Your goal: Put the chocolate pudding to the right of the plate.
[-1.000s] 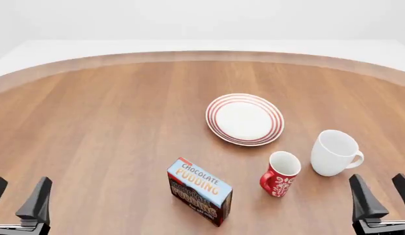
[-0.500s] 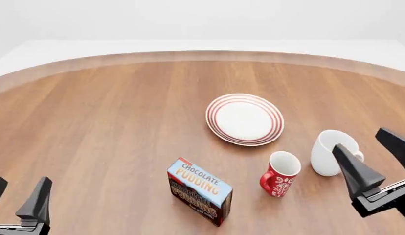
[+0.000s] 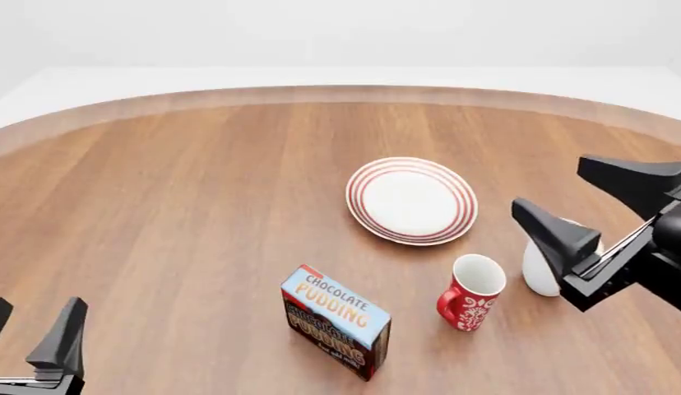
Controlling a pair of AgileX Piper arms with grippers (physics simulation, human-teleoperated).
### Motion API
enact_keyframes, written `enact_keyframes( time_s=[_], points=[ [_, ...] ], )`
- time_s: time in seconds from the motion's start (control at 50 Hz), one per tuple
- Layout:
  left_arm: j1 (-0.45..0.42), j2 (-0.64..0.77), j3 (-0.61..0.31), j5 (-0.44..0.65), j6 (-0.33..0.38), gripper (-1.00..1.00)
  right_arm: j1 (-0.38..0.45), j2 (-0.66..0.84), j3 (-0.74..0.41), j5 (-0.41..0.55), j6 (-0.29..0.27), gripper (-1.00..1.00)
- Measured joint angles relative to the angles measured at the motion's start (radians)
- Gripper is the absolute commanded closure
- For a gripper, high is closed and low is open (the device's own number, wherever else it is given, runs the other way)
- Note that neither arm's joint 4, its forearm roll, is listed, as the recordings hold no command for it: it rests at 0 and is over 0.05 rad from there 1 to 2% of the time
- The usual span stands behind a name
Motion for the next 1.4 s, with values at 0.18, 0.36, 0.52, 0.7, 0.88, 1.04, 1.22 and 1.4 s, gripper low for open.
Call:
enact_keyframes(
  time_s=[0.18, 0.36, 0.52, 0.7, 0.88, 1.04, 1.22, 1.4],
  points=[
    [0.000, 0.000, 0.000, 0.000, 0.000, -1.00, 0.034, 0.077, -0.050, 0.007, -0.003, -1.00],
    [0.000, 0.000, 0.000, 0.000, 0.000, -1.00, 0.081, 0.154, -0.064, -0.025, 0.011, -1.00],
    [0.000, 0.000, 0.000, 0.000, 0.000, -1.00, 0.116, 0.208, -0.067, -0.050, 0.016, -1.00],
    [0.000, 0.000, 0.000, 0.000, 0.000, -1.00, 0.158, 0.260, -0.068, -0.074, 0.025, -1.00],
    [0.000, 0.000, 0.000, 0.000, 0.000, -1.00, 0.209, 0.319, -0.061, -0.114, 0.034, -1.00],
    [0.000, 0.000, 0.000, 0.000, 0.000, -1.00, 0.256, 0.371, -0.043, -0.159, 0.055, -1.00],
    [0.000, 0.000, 0.000, 0.000, 0.000, -1.00, 0.315, 0.428, -0.029, -0.199, 0.083, -1.00],
    [0.000, 0.000, 0.000, 0.000, 0.000, -1.00, 0.380, 0.469, -0.030, -0.216, 0.125, -1.00]
  ],
)
